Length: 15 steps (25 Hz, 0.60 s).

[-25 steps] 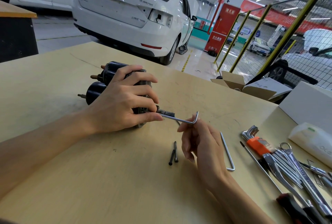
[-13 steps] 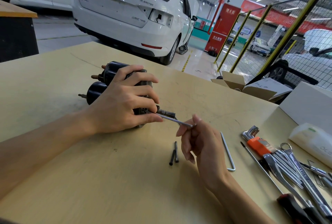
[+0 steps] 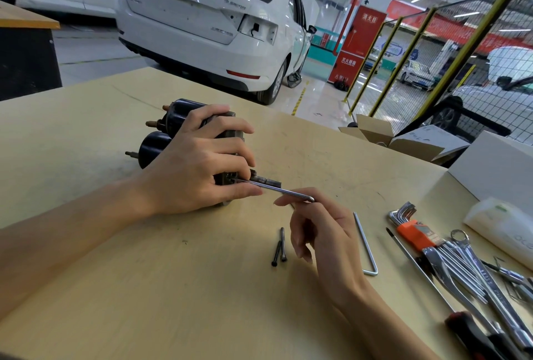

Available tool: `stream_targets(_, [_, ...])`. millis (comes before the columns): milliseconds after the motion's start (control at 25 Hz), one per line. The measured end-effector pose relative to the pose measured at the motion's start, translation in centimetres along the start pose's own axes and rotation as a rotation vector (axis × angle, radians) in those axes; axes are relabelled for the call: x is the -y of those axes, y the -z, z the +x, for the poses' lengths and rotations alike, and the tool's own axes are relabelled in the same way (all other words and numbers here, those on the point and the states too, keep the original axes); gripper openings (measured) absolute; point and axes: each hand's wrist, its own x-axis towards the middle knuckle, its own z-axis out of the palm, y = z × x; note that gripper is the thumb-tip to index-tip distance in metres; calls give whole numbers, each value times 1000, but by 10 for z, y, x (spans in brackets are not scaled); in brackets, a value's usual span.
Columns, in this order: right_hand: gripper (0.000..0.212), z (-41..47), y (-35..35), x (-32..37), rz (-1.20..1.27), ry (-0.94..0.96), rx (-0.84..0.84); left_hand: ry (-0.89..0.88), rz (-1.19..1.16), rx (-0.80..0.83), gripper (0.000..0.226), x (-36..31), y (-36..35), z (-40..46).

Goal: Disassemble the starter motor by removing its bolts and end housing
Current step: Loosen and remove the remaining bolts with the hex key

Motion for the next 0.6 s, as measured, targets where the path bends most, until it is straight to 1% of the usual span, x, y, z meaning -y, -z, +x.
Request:
stream_targets(80, [43, 0, 0, -1, -17, 11, -7, 3, -6, 0, 29, 0, 0, 0])
stream_targets(160, [46, 0, 0, -1, -28, 15, -12, 4, -6, 3, 30, -1, 0, 0])
stream_targets(520, [49, -1, -3, 1, -67, -5, -52, -3, -19, 1, 28, 1, -1, 0])
stream_targets(600, [44, -1, -3, 1, -74, -26, -76, -2, -17, -3, 28, 1, -1, 0])
